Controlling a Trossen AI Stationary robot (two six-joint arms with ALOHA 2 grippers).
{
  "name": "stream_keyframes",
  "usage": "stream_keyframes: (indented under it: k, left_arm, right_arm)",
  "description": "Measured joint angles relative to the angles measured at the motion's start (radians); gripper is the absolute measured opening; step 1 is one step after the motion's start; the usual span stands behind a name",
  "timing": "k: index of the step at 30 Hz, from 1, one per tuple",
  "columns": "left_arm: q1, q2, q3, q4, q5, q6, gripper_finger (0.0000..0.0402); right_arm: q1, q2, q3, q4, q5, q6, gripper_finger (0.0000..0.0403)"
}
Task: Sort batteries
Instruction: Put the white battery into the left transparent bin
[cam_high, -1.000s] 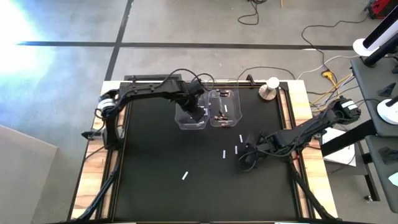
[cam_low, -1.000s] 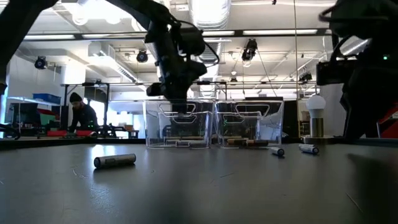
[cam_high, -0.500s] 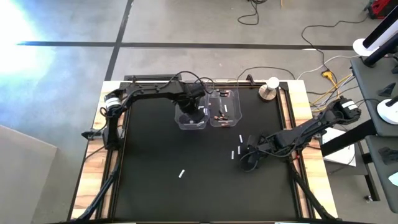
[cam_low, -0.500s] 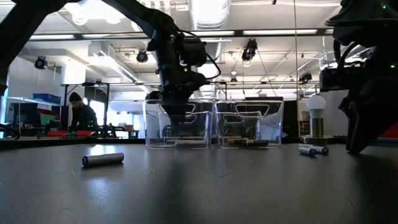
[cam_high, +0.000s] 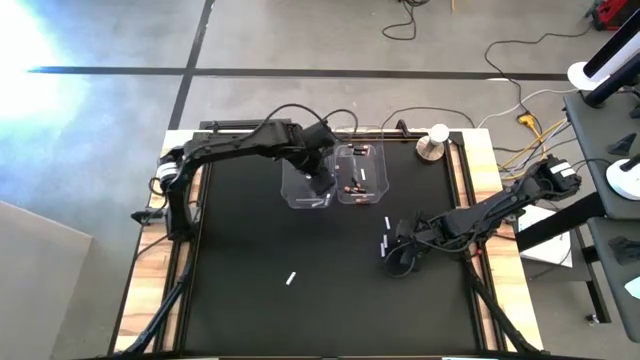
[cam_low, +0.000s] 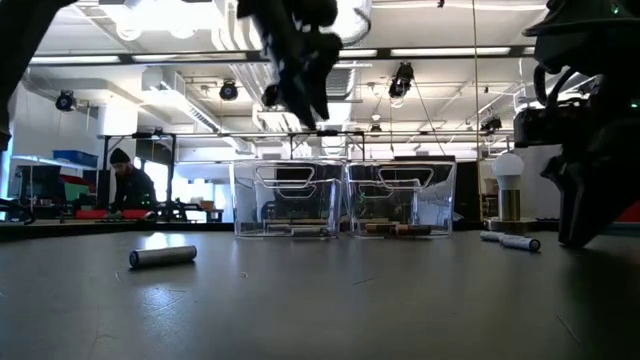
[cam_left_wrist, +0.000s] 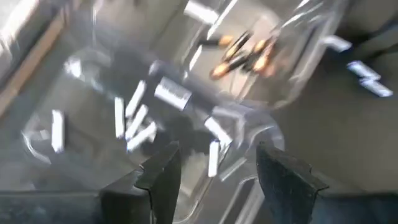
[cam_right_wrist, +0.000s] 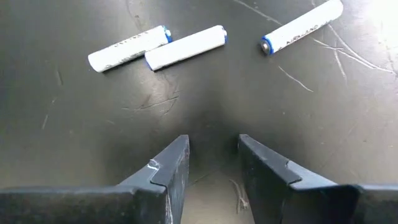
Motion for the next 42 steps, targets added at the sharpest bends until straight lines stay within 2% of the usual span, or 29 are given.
stream_keyframes:
  k: [6,12,16,21,25,29,37,42]
  left_arm:
    - [-0.088,-0.047,0.072,-0.014,-0.035,0.078,0.0186]
    - [-0.202,-0.132,0.006,-0.084,-0.033,0.074,0.0186]
    - [-0.295,-0.216,-0.113,-0.127,-0.041,-0.051,0.0186]
    - [-0.472,-0.336,-0.274,-0.131,-0.047,-0.306,0.0186]
    - [-0.630,-0.378,-0.387,-0.081,-0.133,-0.463,0.0186]
    - [-0.731,-0.359,-0.482,-0.014,-0.181,-0.495,0.0186]
    - [-0.769,-0.316,-0.665,0.302,-0.155,-0.489,0.0186]
    - [-0.771,-0.290,-0.741,0.417,-0.160,-0.525,0.0186]
  right_arm:
    - [0.002,0.000,0.003,0.002,-0.017,-0.043,0.0139]
    - [0.002,0.001,0.014,0.004,-0.044,-0.060,0.0148]
    - [0.002,0.001,0.015,0.004,-0.043,-0.060,0.0144]
    - [0.002,0.001,0.015,0.019,-0.036,-0.092,0.0131]
    - [0.002,0.001,0.015,0.024,-0.031,-0.128,0.0125]
    - [0.002,0.001,0.015,0.025,-0.028,-0.157,0.0124]
    - [0.001,0.001,0.015,0.023,-0.028,-0.139,0.0140]
    - [0.001,0.001,0.015,0.018,-0.028,-0.119,0.0148]
